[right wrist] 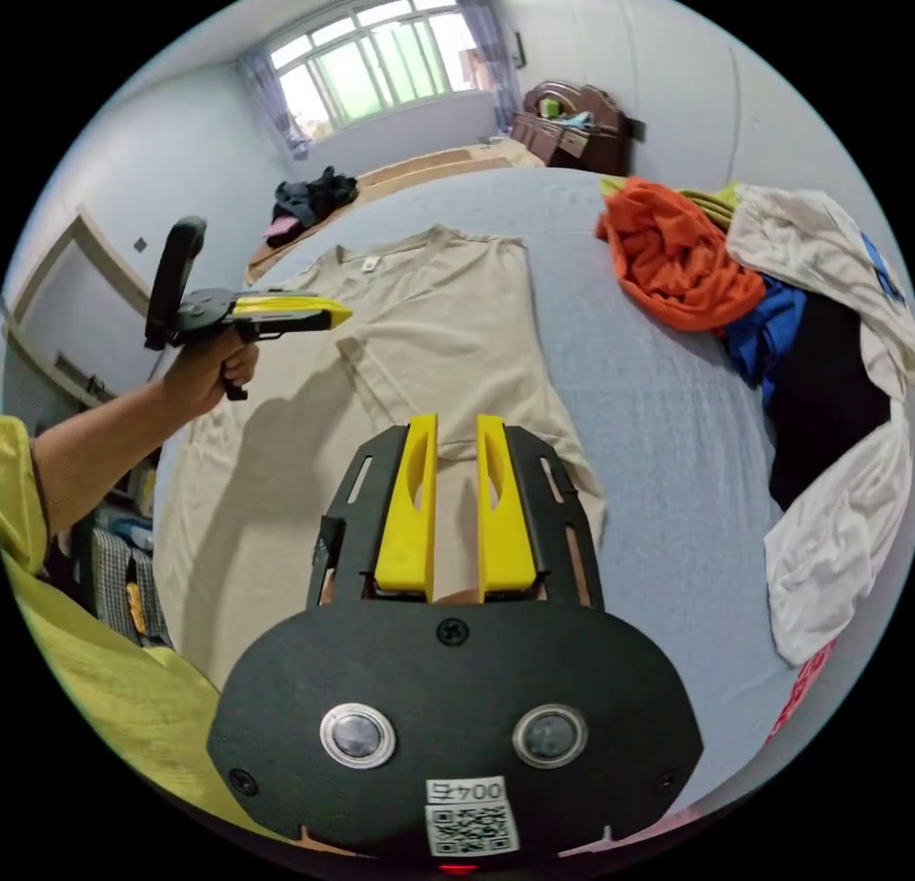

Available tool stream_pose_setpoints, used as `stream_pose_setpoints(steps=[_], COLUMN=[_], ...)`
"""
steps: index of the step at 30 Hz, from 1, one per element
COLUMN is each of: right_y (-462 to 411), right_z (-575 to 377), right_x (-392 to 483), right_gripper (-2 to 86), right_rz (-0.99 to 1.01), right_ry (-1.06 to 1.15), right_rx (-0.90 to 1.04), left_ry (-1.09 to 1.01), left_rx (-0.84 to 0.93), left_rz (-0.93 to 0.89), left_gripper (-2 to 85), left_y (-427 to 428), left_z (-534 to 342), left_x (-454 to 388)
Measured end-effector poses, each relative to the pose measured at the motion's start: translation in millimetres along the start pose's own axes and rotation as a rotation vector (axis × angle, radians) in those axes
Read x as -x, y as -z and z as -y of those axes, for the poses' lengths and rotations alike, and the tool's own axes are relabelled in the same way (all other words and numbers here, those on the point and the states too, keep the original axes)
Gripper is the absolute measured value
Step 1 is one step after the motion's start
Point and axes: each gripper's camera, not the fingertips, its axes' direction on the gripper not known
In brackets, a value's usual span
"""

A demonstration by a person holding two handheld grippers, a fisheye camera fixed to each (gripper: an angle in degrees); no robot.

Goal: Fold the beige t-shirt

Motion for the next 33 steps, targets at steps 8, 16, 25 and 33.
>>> stream_pose_setpoints(steps=[8, 16, 25, 33], right_y=[-26.4, 31.7, 2.7, -20.5], right_z=[3.5, -109.3, -177.1, -160.2], right_x=[50.9, 87.0, 138.7, 151.6], right_gripper=[6.6, 5.8, 5.2, 3.7], right_rz=[-0.087, -0.020, -0.114, -0.072], right_ry=[0.133, -0.072, -0.202, -0.260], right_rx=[0.132, 0.325, 0.472, 0.485], left_ry=[0.015, -0.056, 0.079, 0.086], left_rx=[0.076, 0.201, 0.436, 0.427], left_rz=[0.009, -0.057, 0.003, 0.077], left_gripper=[0.3, 0.2, 0.3, 0.3], left_y=[1.4, 94.5, 125.4, 147.3], left_z=[-11.0, -110.2, -260.9, -272.3], left_x=[-19.5, -76.4, -157.3, -164.9])
